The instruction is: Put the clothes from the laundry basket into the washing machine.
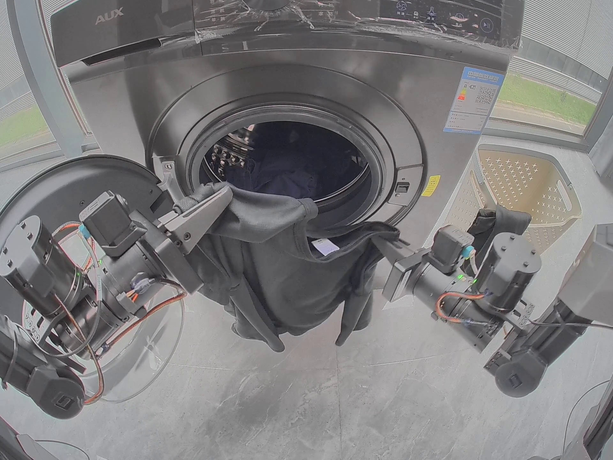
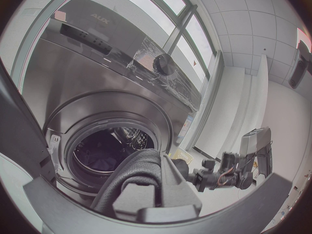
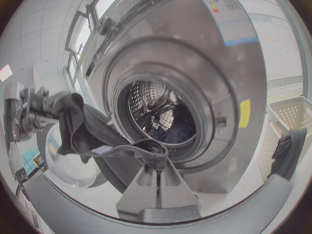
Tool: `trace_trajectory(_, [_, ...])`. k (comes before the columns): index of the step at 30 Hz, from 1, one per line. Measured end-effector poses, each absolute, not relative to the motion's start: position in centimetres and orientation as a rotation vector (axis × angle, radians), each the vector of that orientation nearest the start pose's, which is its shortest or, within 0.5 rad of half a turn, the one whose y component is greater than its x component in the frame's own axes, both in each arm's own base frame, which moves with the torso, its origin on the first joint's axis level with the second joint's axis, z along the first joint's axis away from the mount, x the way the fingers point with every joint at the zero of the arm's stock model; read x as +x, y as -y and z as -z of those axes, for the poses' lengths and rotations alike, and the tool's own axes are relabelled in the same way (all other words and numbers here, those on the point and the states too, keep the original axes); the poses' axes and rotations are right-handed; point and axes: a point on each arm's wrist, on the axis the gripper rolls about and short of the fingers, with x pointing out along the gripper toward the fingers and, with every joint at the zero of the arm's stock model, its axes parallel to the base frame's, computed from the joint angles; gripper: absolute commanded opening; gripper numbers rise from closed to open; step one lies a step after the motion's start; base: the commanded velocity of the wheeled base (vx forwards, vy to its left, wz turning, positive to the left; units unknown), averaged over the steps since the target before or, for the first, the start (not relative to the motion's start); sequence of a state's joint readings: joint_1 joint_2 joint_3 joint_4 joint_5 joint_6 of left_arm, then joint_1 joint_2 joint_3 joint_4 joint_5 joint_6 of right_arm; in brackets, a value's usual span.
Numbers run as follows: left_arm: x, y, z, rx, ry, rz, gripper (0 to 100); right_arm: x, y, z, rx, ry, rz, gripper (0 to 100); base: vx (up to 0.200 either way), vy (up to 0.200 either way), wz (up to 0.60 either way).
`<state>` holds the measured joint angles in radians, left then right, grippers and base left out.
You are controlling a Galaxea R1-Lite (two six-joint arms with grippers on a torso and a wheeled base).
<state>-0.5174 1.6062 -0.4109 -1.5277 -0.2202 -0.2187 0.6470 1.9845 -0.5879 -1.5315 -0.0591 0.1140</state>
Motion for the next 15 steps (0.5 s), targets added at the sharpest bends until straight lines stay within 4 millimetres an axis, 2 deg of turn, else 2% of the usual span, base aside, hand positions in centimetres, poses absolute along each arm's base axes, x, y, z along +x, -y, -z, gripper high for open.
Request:
trace_trajectory(6, [20.4,11.9,-19.1,-0.24,0.229,0.76,0,25.9,-17.5,-16.1,0.185,0.194,-0.551,0,0.0,0.0,0.0])
trace_trajectory(15, [20.2,10.9,-17.9,-0.192,0.193,0.74,0,25.4,-16.8,-19.7,0.228,0.323,-0.54,0,0.0,0.0,0.0])
